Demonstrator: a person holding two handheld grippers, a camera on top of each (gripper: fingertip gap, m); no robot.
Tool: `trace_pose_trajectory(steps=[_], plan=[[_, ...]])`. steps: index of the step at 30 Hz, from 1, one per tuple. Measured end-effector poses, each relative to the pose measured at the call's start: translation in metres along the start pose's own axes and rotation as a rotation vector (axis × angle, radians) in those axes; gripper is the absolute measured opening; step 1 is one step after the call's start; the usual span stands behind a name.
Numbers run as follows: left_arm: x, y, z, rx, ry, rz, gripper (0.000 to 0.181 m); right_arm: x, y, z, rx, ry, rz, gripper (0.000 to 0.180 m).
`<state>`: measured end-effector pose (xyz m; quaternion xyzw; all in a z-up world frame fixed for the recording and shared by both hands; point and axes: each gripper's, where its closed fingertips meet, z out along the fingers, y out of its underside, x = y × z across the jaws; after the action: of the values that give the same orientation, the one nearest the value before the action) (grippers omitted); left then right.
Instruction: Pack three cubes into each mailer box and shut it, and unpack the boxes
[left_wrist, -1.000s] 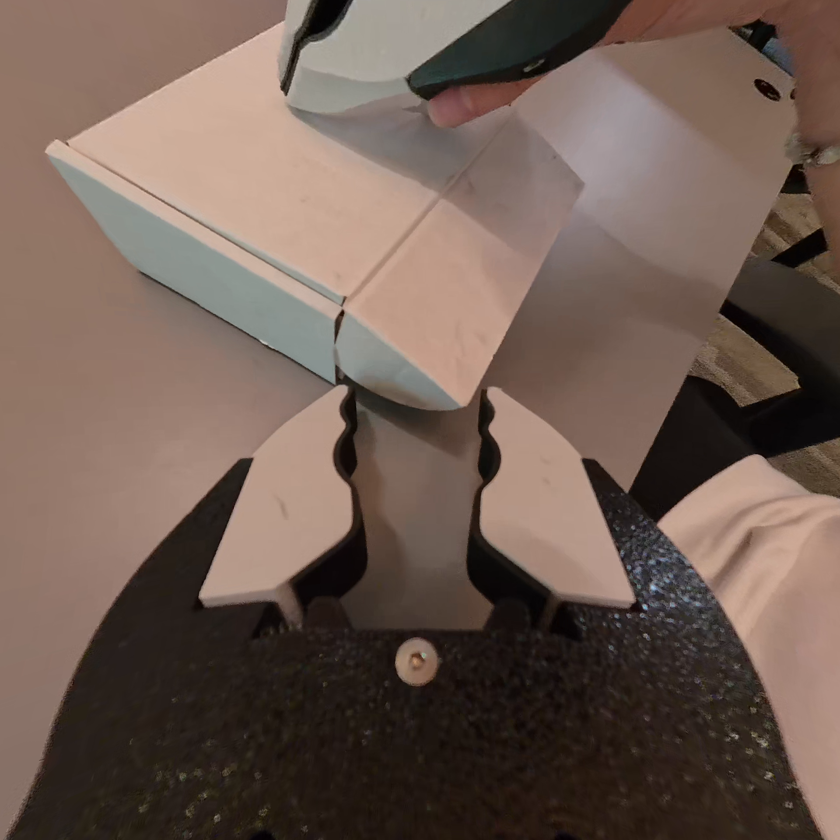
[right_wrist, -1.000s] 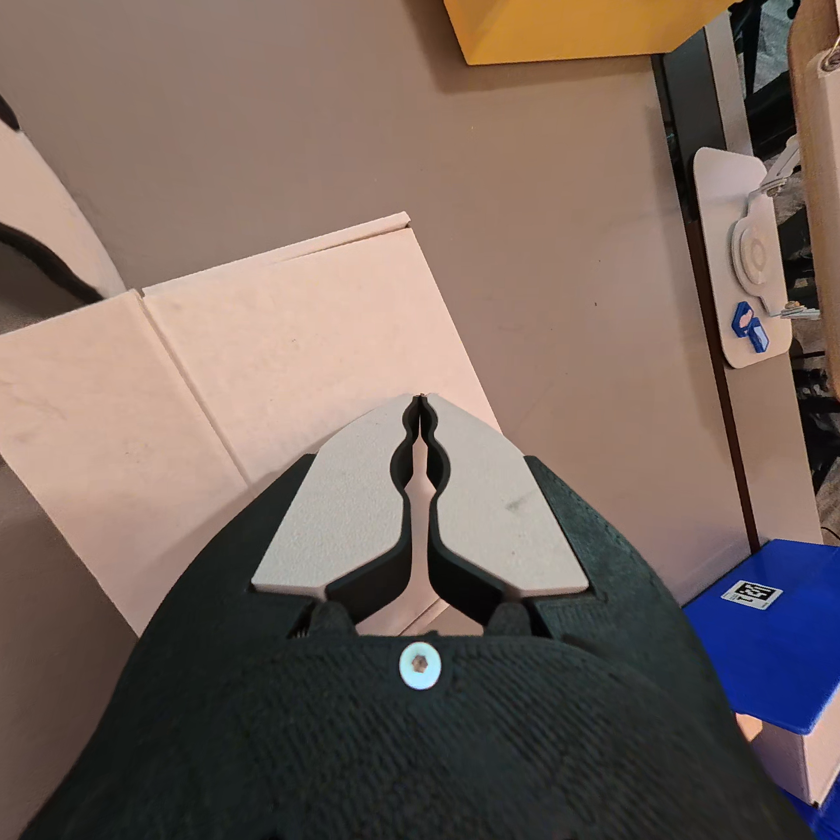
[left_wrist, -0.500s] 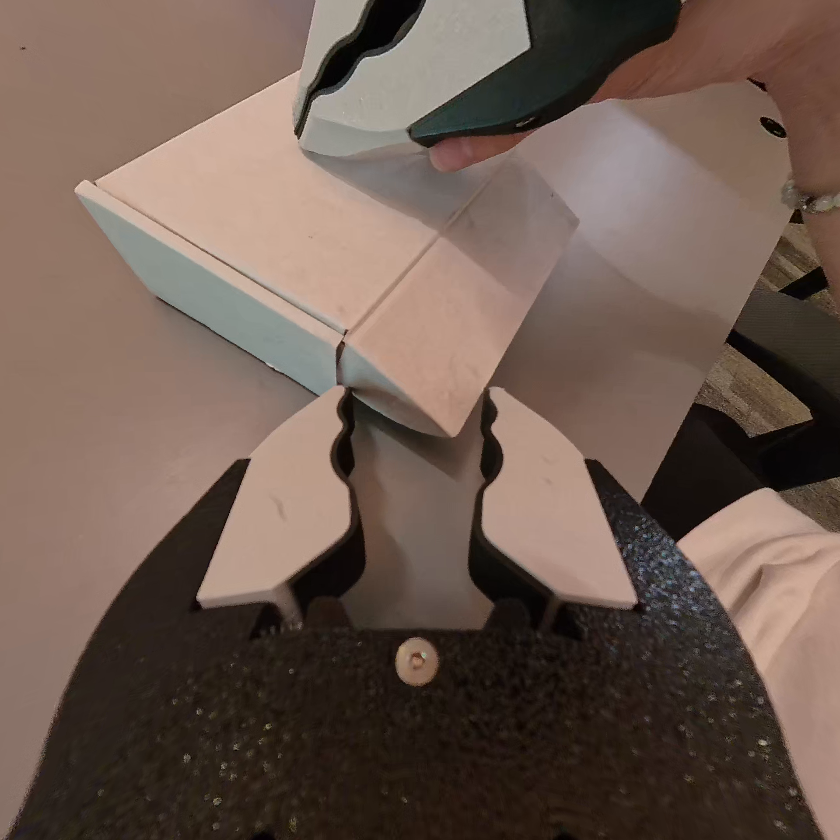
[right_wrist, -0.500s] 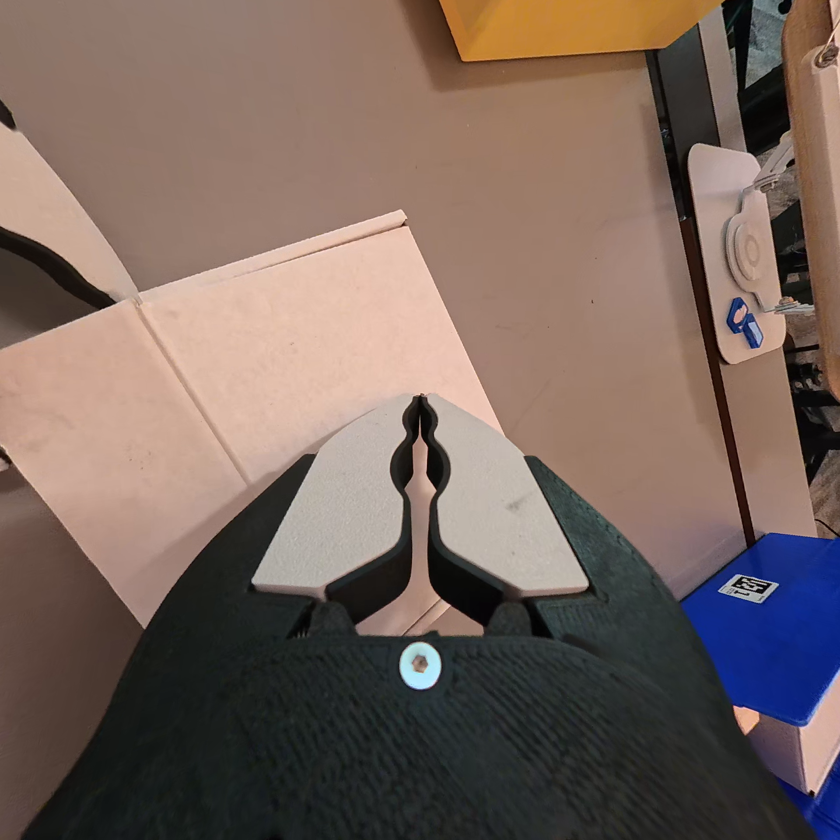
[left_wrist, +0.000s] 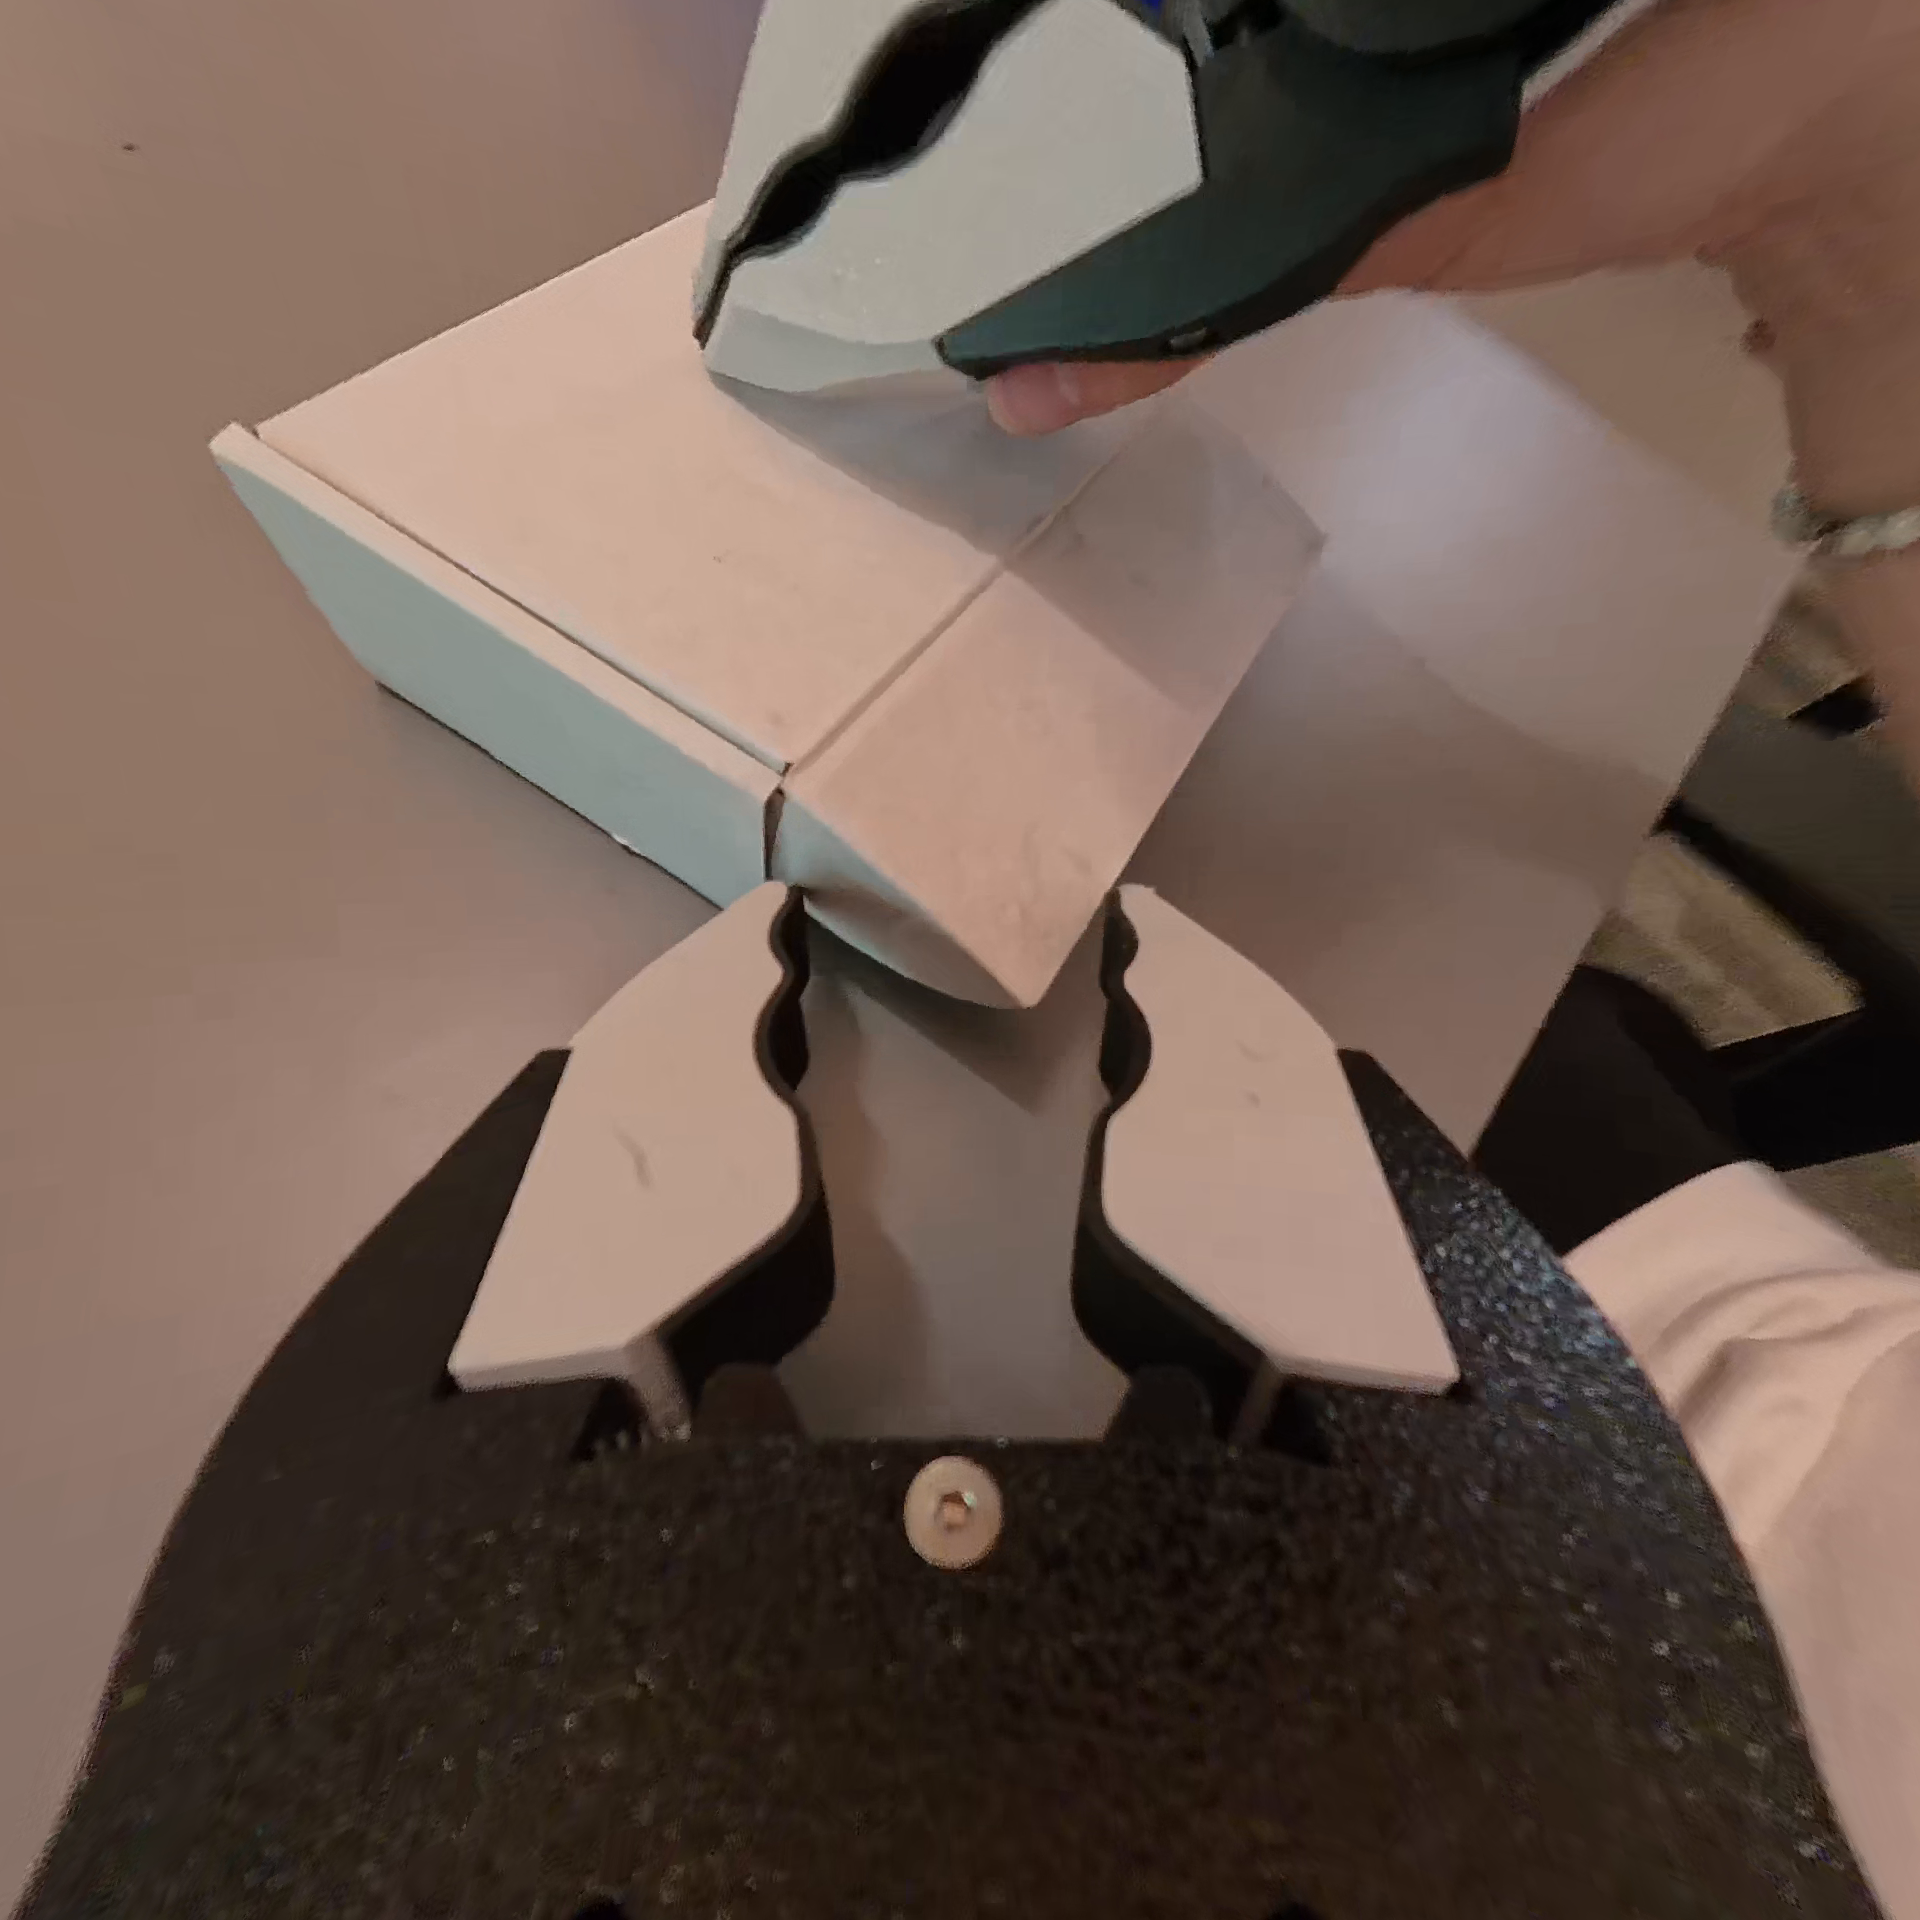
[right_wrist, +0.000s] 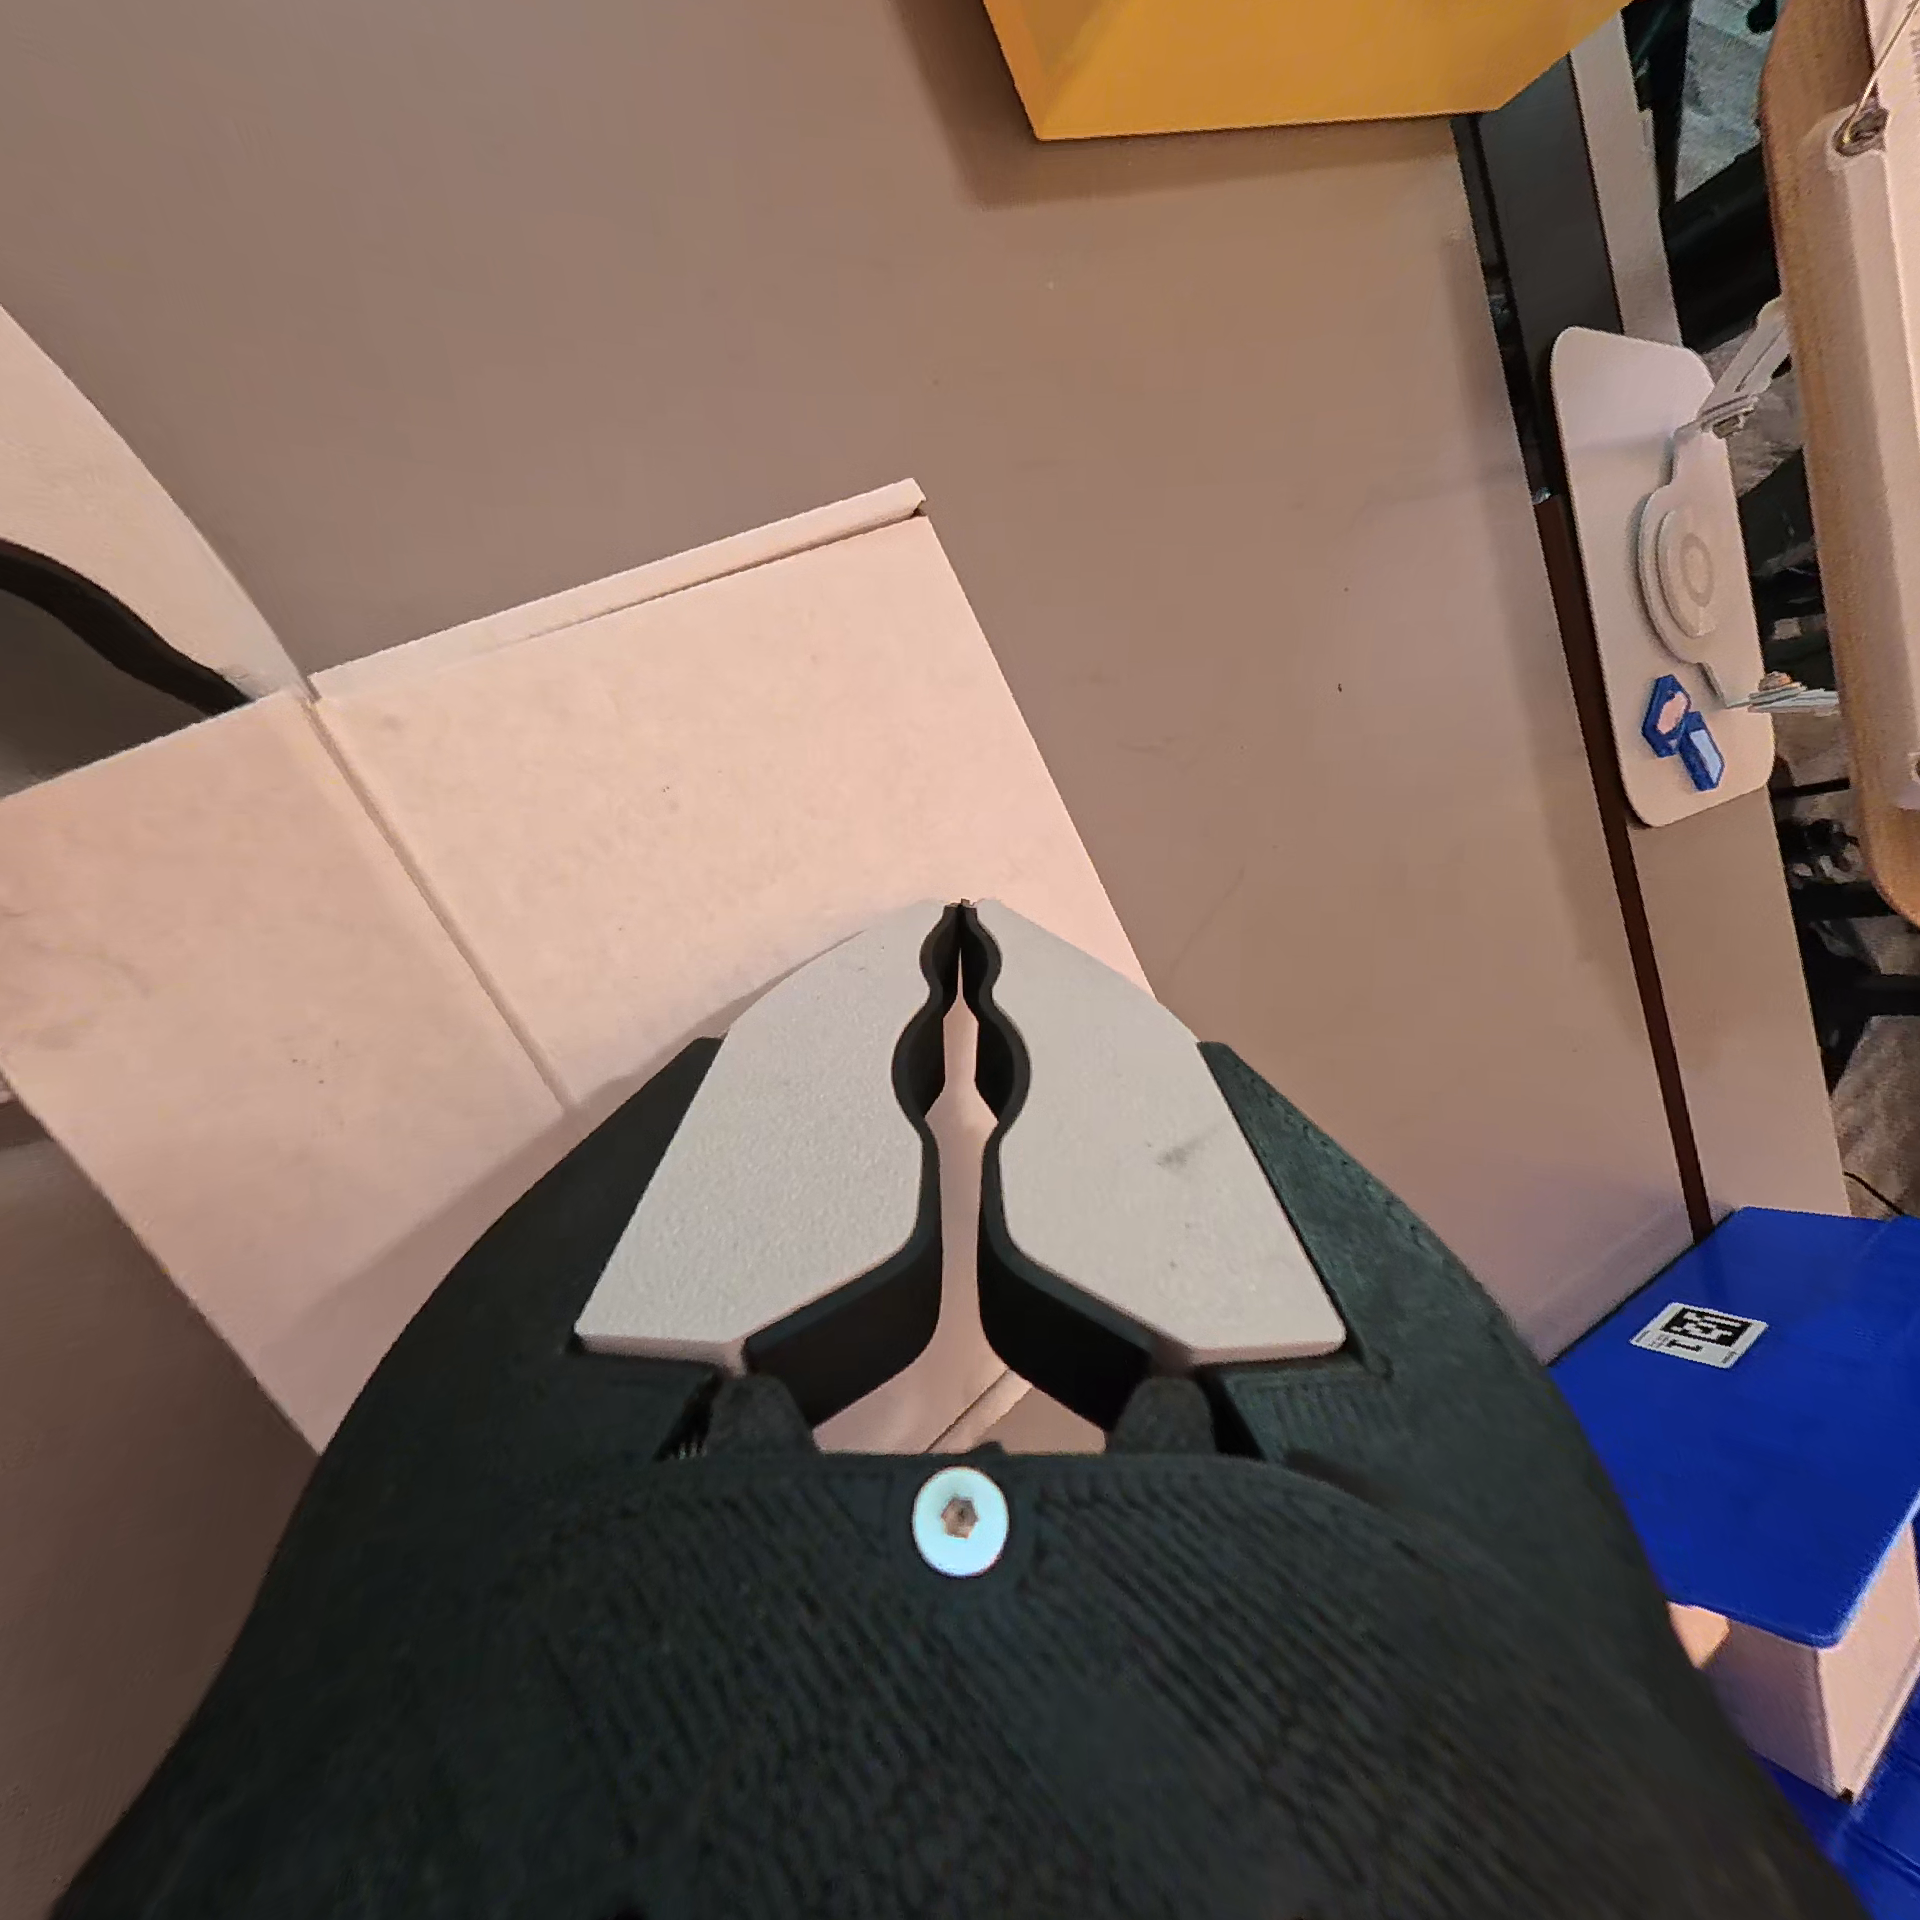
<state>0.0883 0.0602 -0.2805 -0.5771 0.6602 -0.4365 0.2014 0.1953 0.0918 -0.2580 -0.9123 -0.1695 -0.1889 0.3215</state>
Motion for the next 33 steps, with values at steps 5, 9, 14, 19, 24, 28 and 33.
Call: trace_pose_trajectory(steps=[5, 9, 14, 19, 24, 28, 33], plan=[[-0.013, -0.016, -0.014, 0.111, 0.012, -0.096, 0.046, 0.0, 0.0, 0.0, 0.009, -0.002, 0.008, 0.0], [-0.01, -0.011, -0.01, 0.056, 0.026, -0.086, 0.039, 0.0, 0.0, 0.0, 0.005, 0.005, 0.0, 0.0], [-0.008, -0.008, -0.003, 0.018, -0.007, -0.081, 0.039, 0.0, 0.0, -0.001, 0.009, 0.011, 0.008, 0.0], [-0.004, -0.005, -0.003, 0.002, -0.019, -0.116, 0.041, 0.0, 0.0, 0.0, 0.006, 0.012, 0.006, 0.0], [-0.005, -0.005, -0.002, 0.022, -0.022, -0.14, 0.04, 0.0, 0.0, 0.0, 0.01, 0.009, 0.013, 0.0], [-0.004, -0.004, -0.003, 0.011, -0.062, -0.096, 0.039, 0.0, 0.0, 0.0, 0.005, 0.014, 0.006, 0.0], [-0.006, -0.005, -0.004, 0.013, -0.088, -0.11, 0.044, 0.0, 0.0, 0.0, 0.011, 0.014, 0.011, 0.0]])
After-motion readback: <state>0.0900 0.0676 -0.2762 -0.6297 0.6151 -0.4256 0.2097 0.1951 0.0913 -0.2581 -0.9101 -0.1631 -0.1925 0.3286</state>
